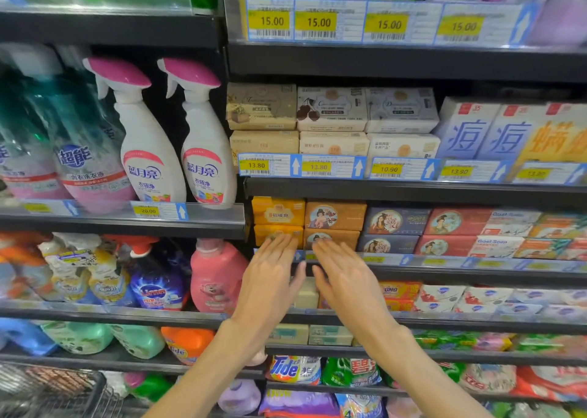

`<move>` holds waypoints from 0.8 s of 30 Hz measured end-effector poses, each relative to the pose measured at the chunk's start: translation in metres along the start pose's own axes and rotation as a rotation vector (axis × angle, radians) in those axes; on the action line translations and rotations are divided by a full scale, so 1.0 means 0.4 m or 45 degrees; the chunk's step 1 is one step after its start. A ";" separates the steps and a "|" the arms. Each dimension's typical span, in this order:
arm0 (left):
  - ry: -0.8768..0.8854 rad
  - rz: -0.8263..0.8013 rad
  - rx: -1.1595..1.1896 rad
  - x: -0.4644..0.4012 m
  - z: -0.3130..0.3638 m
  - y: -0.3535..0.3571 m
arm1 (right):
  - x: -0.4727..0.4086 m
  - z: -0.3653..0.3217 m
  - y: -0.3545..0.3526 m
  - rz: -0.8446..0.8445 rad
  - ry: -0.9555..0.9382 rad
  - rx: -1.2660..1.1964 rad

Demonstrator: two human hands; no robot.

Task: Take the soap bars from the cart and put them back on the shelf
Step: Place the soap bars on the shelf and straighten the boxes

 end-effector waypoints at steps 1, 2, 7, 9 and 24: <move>-0.014 0.004 -0.009 0.001 -0.017 -0.005 | -0.012 -0.019 0.013 -0.005 -0.019 -0.013; -0.028 0.003 -0.013 0.002 -0.032 -0.009 | -0.023 -0.037 0.026 -0.008 -0.034 -0.021; -0.056 -0.012 -0.046 0.007 -0.067 -0.010 | -0.055 -0.092 0.073 -0.028 -0.132 0.005; -0.059 -0.016 -0.059 0.003 -0.070 -0.009 | -0.057 -0.091 0.081 -0.027 -0.149 0.040; 0.212 0.356 -0.060 -0.025 -0.062 -0.106 | -0.120 -0.050 -0.009 0.311 -0.083 -0.014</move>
Point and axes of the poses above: each hand's wrist, its own x-axis away from the middle knuckle, its own y-axis out of the palm, z = x × y, the point moved 5 cm from there along -x, towards the middle knuckle, and after that the axes turned 13 degrees about z, right-handed, at the moved point
